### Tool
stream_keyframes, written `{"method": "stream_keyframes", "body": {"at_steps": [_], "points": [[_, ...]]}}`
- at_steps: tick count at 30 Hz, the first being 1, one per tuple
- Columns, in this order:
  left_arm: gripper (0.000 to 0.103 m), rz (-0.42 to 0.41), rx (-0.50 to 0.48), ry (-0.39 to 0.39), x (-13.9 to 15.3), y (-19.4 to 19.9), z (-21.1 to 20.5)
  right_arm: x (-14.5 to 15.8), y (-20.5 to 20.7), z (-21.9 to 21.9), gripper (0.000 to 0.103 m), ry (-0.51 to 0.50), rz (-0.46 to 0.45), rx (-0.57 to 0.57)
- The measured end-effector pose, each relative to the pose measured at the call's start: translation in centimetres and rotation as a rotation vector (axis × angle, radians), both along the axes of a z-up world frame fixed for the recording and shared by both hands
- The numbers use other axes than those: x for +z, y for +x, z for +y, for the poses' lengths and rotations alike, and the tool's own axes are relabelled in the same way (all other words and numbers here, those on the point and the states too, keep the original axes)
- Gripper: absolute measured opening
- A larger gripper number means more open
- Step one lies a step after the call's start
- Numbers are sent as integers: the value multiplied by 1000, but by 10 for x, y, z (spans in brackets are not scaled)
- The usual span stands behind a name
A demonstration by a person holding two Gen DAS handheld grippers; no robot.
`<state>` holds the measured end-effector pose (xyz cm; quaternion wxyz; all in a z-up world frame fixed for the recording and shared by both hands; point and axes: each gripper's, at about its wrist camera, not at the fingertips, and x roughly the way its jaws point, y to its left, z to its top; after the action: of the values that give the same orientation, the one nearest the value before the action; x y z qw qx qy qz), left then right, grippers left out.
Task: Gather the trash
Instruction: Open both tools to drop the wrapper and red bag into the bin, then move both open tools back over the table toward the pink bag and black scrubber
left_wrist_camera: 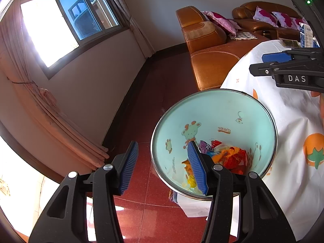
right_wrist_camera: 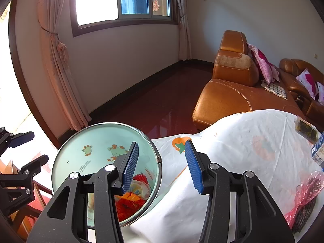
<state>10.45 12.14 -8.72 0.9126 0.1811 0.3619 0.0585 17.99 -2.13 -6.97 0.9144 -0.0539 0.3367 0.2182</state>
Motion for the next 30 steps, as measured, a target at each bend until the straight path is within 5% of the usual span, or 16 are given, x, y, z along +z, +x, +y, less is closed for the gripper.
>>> {"method": "stream_keyframes", "body": {"at_steps": [30], "points": [[52,-4,7,2,-3,-1,-1,-3,-3,0,49,6,0,-6]]}}
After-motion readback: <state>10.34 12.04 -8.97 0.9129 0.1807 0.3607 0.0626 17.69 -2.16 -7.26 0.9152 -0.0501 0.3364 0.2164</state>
